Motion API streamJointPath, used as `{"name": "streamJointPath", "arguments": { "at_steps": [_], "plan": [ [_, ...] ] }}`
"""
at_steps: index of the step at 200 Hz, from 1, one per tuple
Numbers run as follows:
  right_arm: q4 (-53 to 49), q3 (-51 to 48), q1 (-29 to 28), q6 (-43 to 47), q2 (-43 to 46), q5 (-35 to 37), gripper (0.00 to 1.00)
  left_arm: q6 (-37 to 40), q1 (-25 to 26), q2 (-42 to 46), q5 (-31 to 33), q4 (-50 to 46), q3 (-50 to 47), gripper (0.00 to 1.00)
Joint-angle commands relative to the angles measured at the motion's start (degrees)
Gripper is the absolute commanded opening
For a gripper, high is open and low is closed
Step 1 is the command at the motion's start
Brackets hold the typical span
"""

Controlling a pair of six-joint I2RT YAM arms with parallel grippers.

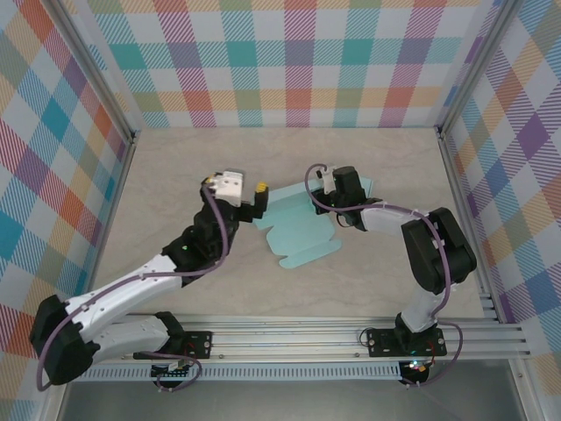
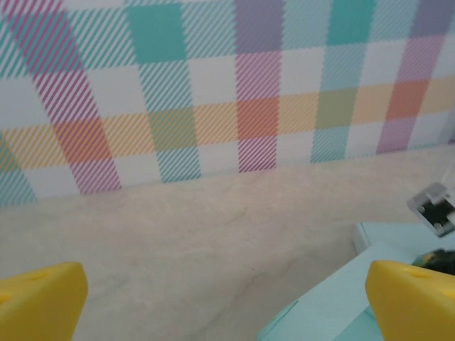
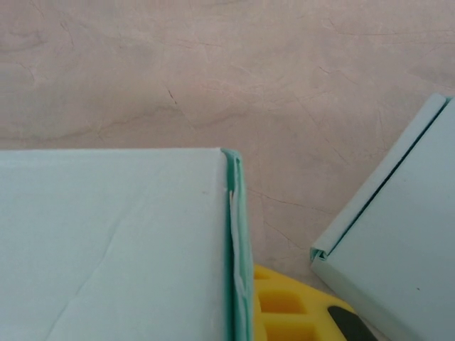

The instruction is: Fold the paper box

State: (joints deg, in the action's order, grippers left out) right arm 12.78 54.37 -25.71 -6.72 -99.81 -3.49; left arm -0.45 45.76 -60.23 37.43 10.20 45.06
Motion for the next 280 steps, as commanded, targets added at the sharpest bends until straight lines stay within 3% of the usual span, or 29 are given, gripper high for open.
{"name": "streamJointPath", "arguments": {
  "at_steps": [1,38,79,140,203,253,280],
  "plan": [
    [0.0,1.1,-0.3,-3.6,1.1,-2.3,0.0,-18.9,-2.7,2.5,-2.2,-15.2,1.5,1.0],
    [-0.1,0.9,-0.5,-6.5,2.3,-2.2,0.0,-27.7,-4.5,0.2,-3.3,-28.8,5.9,1.0],
    [-2.5,0.0,-1.8,-6.5,5.8,1.6,0.0,-28.3,-6.4,-7.2,-9.3,-31.7,10.3,1.0],
    [-3.8,-2.4,-3.0,-8.0,10.4,2.7,0.0,-28.5,-8.4,-15.1,-13.5,-30.0,14.6,1.0],
    [-5.8,-1.7,-5.5,-6.5,10.7,5.9,0.0,-31.2,-10.0,-17.6,-18.7,-26.6,13.8,0.95],
    [-6.7,-1.4,-8.2,-15.5,12.5,10.1,0.0,-34.7,-10.0,-20.7,-24.0,-16.5,10.0,0.87],
    [-5.7,-2.4,-9.9,-19.5,13.7,13.7,0.0,-37.7,-10.0,-20.4,-23.9,-11.2,5.9,0.84]
  ]
}}
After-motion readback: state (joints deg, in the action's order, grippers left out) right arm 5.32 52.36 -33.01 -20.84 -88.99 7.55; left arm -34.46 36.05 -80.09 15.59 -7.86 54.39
